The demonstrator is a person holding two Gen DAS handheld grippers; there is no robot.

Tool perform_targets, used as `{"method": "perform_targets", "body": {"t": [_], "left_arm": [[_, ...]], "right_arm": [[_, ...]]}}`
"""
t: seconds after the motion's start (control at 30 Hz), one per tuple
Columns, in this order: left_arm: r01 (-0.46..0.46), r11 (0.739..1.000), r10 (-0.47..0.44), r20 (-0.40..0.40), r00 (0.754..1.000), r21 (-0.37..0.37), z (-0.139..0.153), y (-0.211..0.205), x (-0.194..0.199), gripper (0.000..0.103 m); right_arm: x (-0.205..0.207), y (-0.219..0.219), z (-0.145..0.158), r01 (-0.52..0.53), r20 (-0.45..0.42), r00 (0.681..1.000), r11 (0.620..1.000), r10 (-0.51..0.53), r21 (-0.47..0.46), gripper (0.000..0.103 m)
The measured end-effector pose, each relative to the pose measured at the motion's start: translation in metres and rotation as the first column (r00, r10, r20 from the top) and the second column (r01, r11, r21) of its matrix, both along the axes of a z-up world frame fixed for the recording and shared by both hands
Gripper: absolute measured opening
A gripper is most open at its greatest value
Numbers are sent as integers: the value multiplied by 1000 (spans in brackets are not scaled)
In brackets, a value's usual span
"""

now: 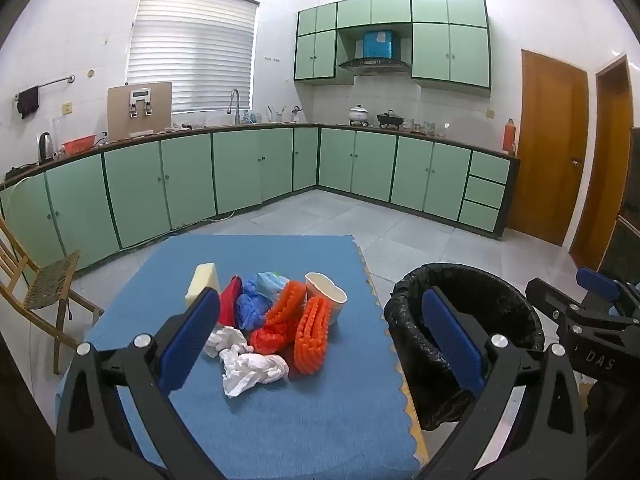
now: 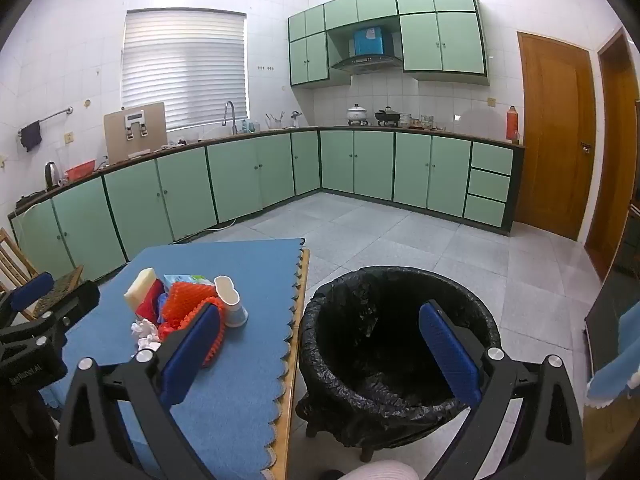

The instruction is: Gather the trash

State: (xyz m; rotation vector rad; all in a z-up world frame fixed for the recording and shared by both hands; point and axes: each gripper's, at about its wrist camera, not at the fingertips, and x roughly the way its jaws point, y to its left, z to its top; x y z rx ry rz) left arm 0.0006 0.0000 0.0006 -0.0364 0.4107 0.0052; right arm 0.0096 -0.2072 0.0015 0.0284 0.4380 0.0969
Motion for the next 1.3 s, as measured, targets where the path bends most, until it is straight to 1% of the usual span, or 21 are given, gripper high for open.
{"method": "perform_targets", "body": {"t": [0.23,0.27,0.37,1.3], "left_arm": [[4,1000,-4,-2,1000,8,1,-4,2,98],[-7,1000,7,3,1000,-6,5,3,-1,98],[-8,1000,8,5,1000,-5,8,3,-1,98],[-14,1000,14,13,1000,-6,7,3,-2,98]], "right_arm": [[1,1,0,0,-7,1000,1000,0,-1,97],[1,1,0,0,-5,1000,1000,0,-1,97],[1,2,1,0,-4,1000,1000,0,-2,97],[2,3,2,3,-5,1000,1000,-3,0,97]]}}
